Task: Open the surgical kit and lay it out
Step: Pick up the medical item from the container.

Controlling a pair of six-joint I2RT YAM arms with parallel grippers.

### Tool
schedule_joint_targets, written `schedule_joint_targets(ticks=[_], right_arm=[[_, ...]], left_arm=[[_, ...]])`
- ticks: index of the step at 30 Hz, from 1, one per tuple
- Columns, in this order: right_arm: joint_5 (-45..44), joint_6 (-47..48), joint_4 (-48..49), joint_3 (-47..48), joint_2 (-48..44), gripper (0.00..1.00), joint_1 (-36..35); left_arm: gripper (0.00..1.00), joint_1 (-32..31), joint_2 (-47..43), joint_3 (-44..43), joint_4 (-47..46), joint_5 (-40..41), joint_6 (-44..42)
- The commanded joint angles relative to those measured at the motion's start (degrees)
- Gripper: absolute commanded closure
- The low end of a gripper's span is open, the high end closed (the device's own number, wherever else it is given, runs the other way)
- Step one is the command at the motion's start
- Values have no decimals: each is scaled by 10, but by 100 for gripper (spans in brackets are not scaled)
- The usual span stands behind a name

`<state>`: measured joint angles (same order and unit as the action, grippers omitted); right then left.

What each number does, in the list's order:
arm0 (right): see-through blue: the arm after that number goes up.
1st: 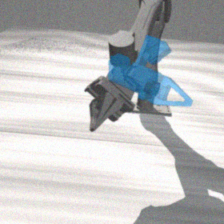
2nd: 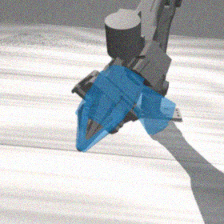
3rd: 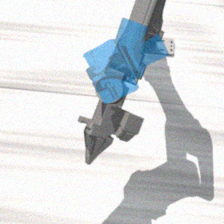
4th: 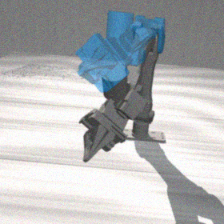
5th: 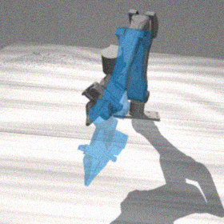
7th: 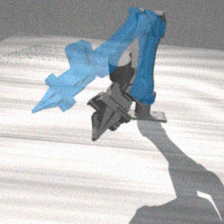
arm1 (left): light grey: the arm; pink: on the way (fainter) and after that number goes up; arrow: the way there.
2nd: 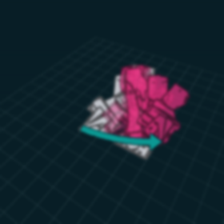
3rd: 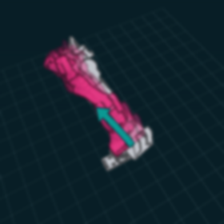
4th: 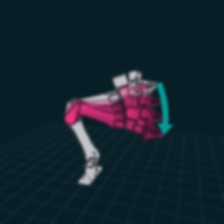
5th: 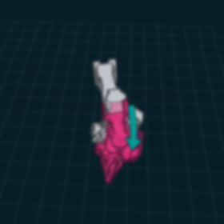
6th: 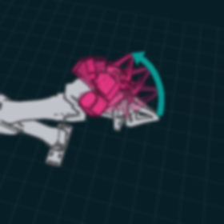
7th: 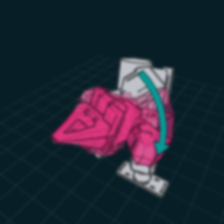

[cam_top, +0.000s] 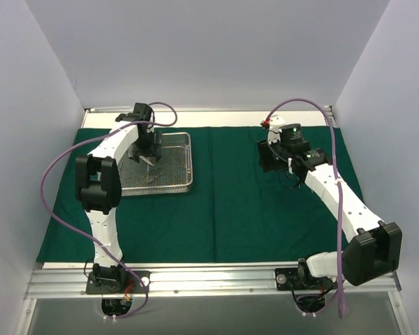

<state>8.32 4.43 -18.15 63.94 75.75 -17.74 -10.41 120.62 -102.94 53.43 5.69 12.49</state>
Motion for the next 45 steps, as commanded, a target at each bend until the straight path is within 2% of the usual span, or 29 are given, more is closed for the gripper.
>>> schedule_joint_targets(ticks=[1,2,4,6,8,12,13,23,34,45], right_arm=[[9,21,17,-6,-30,55,-19],[9,23,20,-7,-31,55,-26],[13,20,30,-17,-41,55,-39],[19,17,36,-22,-49,55,-47],[24,12,37,-24,-57,55,-55],[22,15,19,-22,-72,55,-59],[16,16,5,-21,-75,55,-61],[9,12,-6,-26,-116,55,-60],[9,12,-5,-24,-118,55,-57],[12,8,-7,-22,-115,56,-56]], left_arm=[[21,-1,-49,40,-38,-8,-119],[23,-2,-65,50,-52,-27,-171],[26,0,-83,82,-67,-48,-213],[35,8,-91,86,-70,-57,-268],[36,8,-95,99,-75,-76,-338],[37,20,-83,111,-86,-96,-385],[38,21,-80,110,-83,-123,-396],[38,33,-44,76,-62,-172,-416],[37,18,-5,71,-67,-163,-406],[38,29,-8,120,-89,-142,-402]])
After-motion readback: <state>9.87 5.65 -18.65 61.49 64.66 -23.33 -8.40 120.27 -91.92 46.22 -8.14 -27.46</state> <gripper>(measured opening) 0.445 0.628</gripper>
